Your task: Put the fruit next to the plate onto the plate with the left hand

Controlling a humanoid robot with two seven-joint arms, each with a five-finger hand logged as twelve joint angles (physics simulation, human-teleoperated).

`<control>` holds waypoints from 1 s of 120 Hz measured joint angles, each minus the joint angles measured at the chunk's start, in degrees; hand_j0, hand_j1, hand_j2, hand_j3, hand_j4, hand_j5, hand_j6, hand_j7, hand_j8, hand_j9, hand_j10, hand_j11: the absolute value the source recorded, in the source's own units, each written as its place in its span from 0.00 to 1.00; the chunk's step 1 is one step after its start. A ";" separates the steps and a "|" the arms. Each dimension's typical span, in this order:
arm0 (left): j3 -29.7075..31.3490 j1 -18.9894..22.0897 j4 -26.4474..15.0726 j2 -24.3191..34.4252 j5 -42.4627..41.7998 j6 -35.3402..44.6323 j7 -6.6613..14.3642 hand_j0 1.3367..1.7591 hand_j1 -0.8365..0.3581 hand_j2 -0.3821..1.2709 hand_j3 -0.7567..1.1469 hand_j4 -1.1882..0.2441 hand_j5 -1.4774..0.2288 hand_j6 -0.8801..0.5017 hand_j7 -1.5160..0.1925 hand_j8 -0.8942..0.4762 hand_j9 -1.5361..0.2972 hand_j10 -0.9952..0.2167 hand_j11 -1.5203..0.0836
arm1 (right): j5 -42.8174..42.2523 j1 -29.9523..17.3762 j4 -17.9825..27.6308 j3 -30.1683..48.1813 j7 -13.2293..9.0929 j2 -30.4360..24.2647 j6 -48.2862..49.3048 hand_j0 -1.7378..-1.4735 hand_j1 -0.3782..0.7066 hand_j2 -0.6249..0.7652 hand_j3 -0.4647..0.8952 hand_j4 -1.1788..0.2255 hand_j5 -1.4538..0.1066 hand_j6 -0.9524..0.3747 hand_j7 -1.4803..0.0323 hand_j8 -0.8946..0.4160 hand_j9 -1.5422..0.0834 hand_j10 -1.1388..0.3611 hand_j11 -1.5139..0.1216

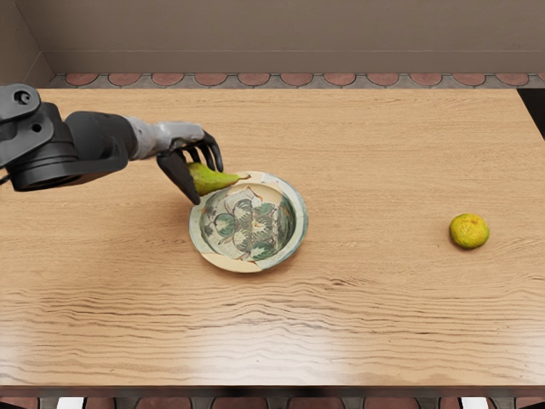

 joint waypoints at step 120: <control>1.47 -1.12 0.67 -6.85 -5.75 4.55 -0.01 0.75 0.73 0.33 0.40 0.70 0.58 0.54 0.62 0.55 0.59 0.64 0.66 | 0.00 0.00 0.00 0.00 0.00 0.00 0.00 0.30 0.06 0.45 0.34 0.82 0.91 0.70 0.96 0.66 0.93 0.74 0.90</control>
